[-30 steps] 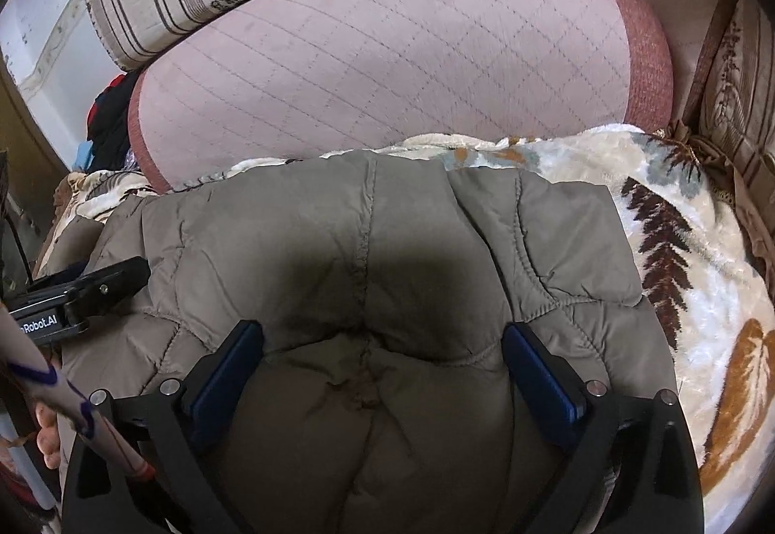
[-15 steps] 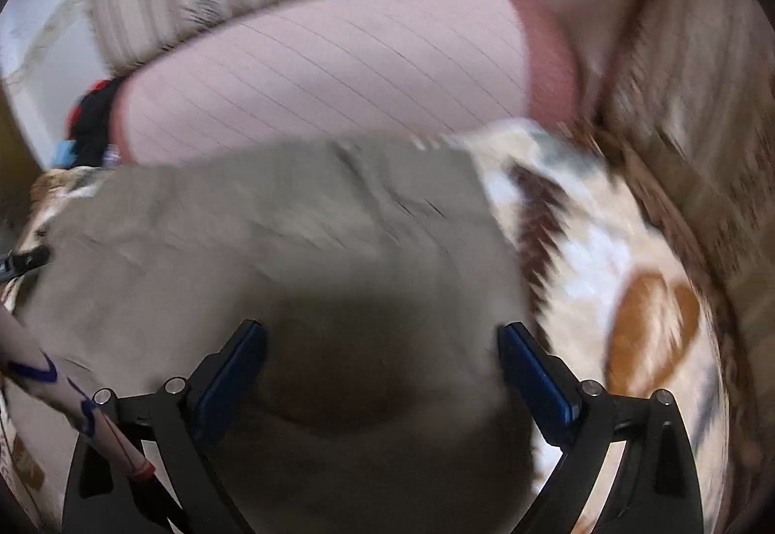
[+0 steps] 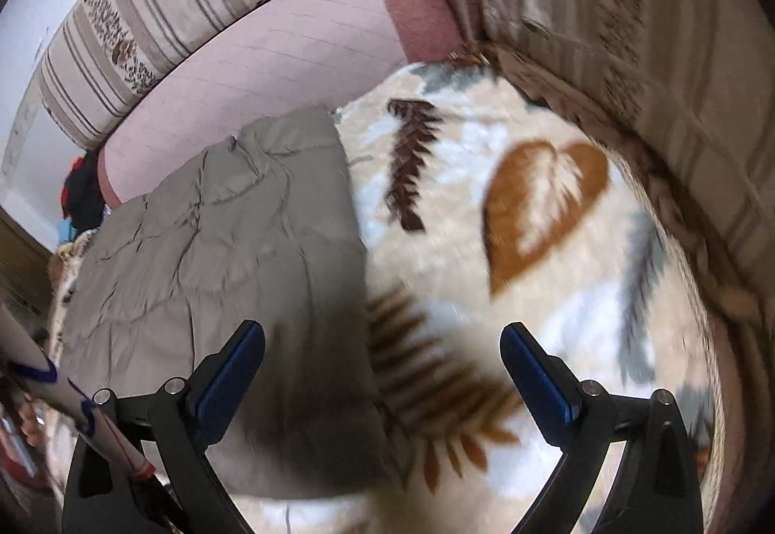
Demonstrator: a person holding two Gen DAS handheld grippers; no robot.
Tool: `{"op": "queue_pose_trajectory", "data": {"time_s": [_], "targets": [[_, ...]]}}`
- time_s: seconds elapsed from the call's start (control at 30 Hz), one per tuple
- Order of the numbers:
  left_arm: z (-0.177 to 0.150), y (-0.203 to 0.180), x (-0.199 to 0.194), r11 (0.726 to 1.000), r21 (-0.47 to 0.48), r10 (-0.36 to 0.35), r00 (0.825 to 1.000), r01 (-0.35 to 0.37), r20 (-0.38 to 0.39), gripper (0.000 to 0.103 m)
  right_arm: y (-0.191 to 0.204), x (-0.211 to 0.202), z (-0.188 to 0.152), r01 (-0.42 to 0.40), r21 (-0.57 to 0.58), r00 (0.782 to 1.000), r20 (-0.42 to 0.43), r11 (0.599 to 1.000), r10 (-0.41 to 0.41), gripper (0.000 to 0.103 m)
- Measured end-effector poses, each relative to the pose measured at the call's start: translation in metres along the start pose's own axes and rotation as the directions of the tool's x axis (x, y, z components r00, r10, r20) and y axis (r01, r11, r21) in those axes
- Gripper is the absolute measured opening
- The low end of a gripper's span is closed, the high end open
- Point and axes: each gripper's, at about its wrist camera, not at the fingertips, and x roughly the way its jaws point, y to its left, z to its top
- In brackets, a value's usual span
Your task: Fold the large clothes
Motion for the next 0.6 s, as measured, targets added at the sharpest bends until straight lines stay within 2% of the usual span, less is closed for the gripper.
{"op": "queue_pose_trajectory", "data": {"time_s": [0.07,0.13,0.23,0.4,0.47,0.6], "targets": [[-0.006,0.011,0.018,0.995,-0.043,-0.094,0.992,0.090,-0.089,0.101,-0.009,0.002,-0.004,-0.028,0.034,0.999,-0.026,0.999,0.029,0.100],[-0.010,0.019,0.036,0.976,-0.104,-0.206,0.966,0.191,-0.154,0.101,-0.014,0.013,-0.004,-0.076,0.073,0.994,-0.074,0.994,0.081,0.100],[-0.006,0.029,0.055,0.933,-0.190,-0.340,0.924,0.307,-0.176,0.101,-0.012,0.030,-0.002,-0.109,0.090,0.986,-0.114,0.990,0.119,0.100],[0.009,0.027,0.083,0.901,-0.188,-0.426,0.882,0.392,-0.202,0.102,0.005,0.080,0.016,-0.175,0.087,0.966,-0.179,0.981,0.188,0.101],[0.016,0.028,0.094,0.883,-0.191,-0.464,0.858,0.429,-0.219,0.103,0.008,0.102,0.027,-0.206,0.107,0.954,-0.201,0.973,0.224,0.102],[0.027,0.028,0.111,0.866,-0.153,-0.499,0.829,0.475,-0.253,0.103,0.011,0.136,0.041,-0.306,0.152,0.904,-0.263,0.940,0.337,0.103]]}}
